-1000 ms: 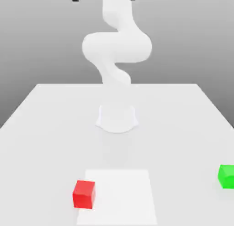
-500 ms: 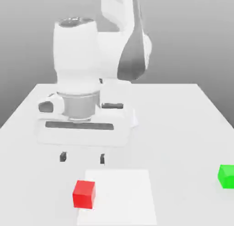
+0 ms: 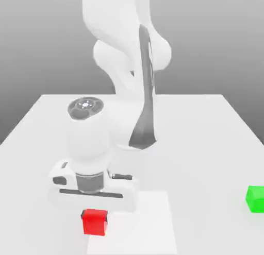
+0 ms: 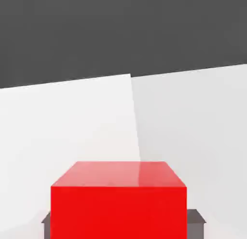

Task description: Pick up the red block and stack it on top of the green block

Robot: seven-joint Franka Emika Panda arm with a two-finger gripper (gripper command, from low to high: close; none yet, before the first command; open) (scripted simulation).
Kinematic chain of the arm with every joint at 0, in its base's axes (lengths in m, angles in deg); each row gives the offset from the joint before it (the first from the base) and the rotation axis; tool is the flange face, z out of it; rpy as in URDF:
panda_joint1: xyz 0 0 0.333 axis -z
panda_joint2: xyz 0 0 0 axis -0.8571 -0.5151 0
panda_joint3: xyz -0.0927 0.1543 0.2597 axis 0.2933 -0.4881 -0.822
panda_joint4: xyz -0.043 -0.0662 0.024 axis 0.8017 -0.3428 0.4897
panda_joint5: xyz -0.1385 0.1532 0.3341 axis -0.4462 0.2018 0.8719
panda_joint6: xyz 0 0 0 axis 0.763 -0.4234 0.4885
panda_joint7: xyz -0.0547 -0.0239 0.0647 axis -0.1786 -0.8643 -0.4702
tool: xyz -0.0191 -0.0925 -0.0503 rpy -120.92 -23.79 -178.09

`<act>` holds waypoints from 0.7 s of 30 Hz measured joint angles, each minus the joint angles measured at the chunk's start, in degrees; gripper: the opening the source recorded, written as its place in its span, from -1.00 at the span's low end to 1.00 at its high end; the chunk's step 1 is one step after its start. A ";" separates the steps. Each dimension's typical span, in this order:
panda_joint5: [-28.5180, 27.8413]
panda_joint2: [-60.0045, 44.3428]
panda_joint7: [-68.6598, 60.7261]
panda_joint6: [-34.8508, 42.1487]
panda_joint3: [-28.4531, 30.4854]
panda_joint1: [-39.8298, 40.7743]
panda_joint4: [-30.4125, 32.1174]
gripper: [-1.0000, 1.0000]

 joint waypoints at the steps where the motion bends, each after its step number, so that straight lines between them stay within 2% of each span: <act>1: -0.60 1.70 0.44 1.43 0.41 -0.28 0.26 -1.00; 4: -2.64 7.62 1.95 6.39 1.30 -0.73 1.18 -1.00; 6: -3.57 9.08 4.82 8.37 -0.15 -2.91 0.76 -1.00; 21: -9.03 8.58 35.40 16.14 -19.88 -29.27 -7.20 -1.00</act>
